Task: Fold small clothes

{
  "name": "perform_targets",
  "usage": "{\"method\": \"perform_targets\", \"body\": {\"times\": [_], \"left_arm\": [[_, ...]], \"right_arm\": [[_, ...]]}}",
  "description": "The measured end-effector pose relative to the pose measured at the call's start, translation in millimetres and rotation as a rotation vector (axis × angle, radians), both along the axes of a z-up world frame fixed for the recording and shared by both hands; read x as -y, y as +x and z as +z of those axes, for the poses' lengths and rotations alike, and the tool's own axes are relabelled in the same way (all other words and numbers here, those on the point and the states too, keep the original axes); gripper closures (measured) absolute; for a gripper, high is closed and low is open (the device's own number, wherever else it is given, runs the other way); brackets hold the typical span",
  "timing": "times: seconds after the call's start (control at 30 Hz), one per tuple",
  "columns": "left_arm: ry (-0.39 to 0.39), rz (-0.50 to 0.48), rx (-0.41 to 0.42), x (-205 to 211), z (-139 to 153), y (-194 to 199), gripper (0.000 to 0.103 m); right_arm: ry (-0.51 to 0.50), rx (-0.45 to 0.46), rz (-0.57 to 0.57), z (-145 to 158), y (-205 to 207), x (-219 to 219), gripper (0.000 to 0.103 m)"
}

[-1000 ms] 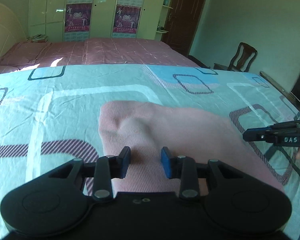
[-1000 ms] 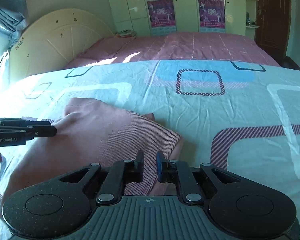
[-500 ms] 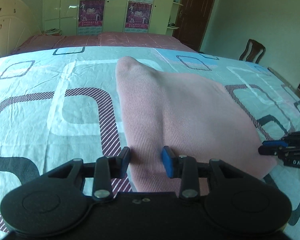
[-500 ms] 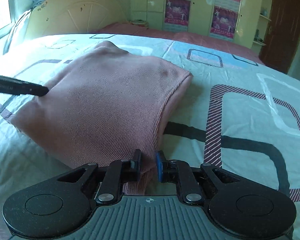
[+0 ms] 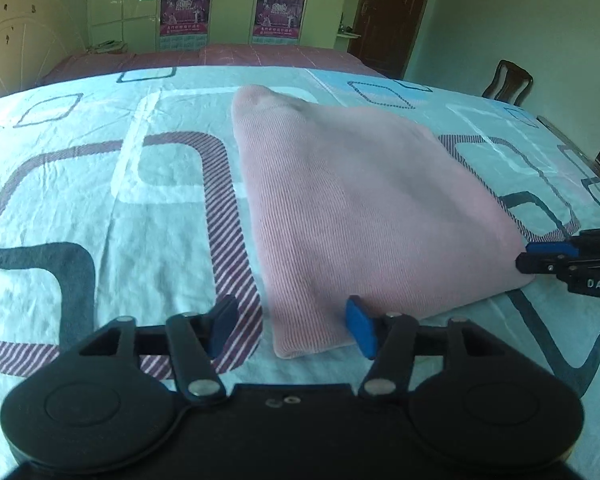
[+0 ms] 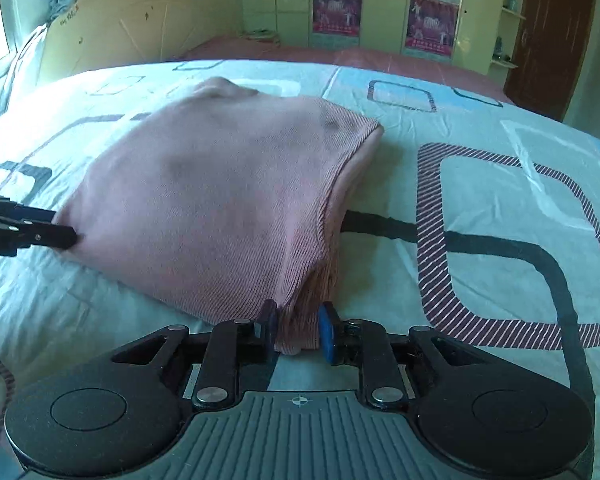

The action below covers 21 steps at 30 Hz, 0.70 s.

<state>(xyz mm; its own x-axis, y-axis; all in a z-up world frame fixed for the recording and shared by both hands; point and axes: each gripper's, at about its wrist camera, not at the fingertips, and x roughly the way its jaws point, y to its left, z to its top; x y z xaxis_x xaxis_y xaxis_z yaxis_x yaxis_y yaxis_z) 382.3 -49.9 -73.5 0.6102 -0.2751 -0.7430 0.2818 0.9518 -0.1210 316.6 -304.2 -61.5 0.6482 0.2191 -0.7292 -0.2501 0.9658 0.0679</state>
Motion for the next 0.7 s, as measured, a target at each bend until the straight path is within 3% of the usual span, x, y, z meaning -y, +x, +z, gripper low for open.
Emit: {"method": "perform_targets", "body": {"times": [0.13,0.2,0.27,0.3,0.37,0.57,0.7], "left_arm": [[-0.002,0.031,-0.007,-6.0,0.6,1.2,0.036],[0.001,0.034,-0.009,-5.4,-0.4,1.8,0.036],[0.010,0.035,-0.012,-3.7,-1.2,2.2,0.035],[0.013,0.035,-0.013,-3.0,-0.9,2.5,0.035],[0.017,0.039,-0.006,-3.3,1.6,2.3,0.034],[-0.023,0.060,0.028,-7.7,12.3,7.2,0.030],[-0.050,0.067,0.049,-6.0,20.9,26.6,0.028]], "right_arm": [[0.012,0.061,0.011,9.6,-4.5,-2.3,0.082],[0.009,0.022,0.015,2.2,2.2,-2.7,0.082],[-0.047,-0.079,0.005,-16.7,12.0,-3.5,0.082],[-0.044,-0.087,-0.011,-20.5,12.3,-0.9,0.070],[-0.053,-0.080,-0.049,-16.4,10.1,4.1,0.056],[0.090,0.012,-0.064,10.9,6.0,22.0,0.056],[0.239,-0.010,-0.135,17.6,31.6,42.4,0.056]]}}
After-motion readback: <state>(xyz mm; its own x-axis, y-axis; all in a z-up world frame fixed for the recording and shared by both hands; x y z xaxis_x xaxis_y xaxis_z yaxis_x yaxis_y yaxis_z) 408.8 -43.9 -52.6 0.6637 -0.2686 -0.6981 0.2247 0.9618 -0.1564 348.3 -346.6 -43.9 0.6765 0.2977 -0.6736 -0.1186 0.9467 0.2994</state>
